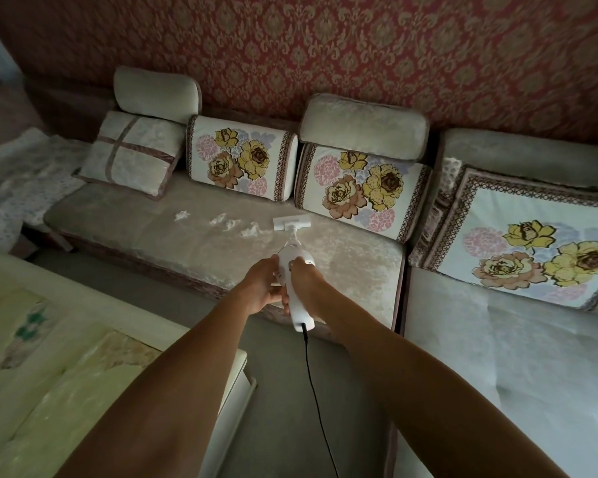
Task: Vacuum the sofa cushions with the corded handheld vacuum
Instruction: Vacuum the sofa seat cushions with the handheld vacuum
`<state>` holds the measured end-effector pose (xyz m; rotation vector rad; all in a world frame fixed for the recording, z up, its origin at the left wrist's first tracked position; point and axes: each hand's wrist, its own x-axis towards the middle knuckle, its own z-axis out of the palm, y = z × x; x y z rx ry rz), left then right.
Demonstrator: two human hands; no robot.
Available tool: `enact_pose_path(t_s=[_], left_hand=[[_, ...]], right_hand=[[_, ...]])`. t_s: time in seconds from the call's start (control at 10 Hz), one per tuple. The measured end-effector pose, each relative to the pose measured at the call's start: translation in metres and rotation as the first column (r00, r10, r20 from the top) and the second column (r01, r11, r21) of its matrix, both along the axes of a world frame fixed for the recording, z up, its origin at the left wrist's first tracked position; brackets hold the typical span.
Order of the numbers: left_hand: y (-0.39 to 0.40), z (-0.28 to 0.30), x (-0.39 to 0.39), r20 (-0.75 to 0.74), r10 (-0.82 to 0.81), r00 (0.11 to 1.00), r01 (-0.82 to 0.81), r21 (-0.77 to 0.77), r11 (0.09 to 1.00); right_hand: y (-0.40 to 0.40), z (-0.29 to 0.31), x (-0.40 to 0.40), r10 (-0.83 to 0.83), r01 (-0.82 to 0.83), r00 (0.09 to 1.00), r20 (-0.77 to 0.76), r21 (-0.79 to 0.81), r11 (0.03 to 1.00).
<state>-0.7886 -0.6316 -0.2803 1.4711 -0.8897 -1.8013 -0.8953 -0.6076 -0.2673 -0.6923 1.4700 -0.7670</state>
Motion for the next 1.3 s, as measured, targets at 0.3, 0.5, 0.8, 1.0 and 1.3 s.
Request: enact_pose_path(t_s=[0.3, 0.5, 0.8, 1.0, 1.3], left_hand=[[-0.039, -0.006, 0.008, -0.010, -0.027, 1.000, 0.026, -0.010, 1.000], [-0.076, -0.002, 0.021, -0.015, 0.021, 1.000, -0.021, 0.030, 0.999], [-0.081, -0.003, 0.039, -0.106, 0.033, 0.994, -0.027, 0.055, 0.998], [-0.036, 0.003, 0.032, -0.108, 0.044, 0.993, -0.041, 0.035, 0.999], [0.065, -0.010, -0.002, -0.093, 0.028, 0.995, -0.027, 0.010, 1.000]], right_hand=[[-0.050, -0.009, 0.014, -0.110, 0.101, 0.993, 0.028, 0.232, 0.968], [-0.082, -0.002, 0.034, -0.160, 0.142, 0.985, 0.060, 0.225, 0.964], [-0.086, -0.001, 0.045, -0.144, 0.110, 0.979, 0.146, 0.220, 0.969], [-0.047, 0.002, 0.039, -0.116, 0.085, 0.982, 0.146, 0.208, 0.975], [0.056, -0.003, 0.001, -0.044, 0.021, 0.990, 0.132, 0.172, 0.985]])
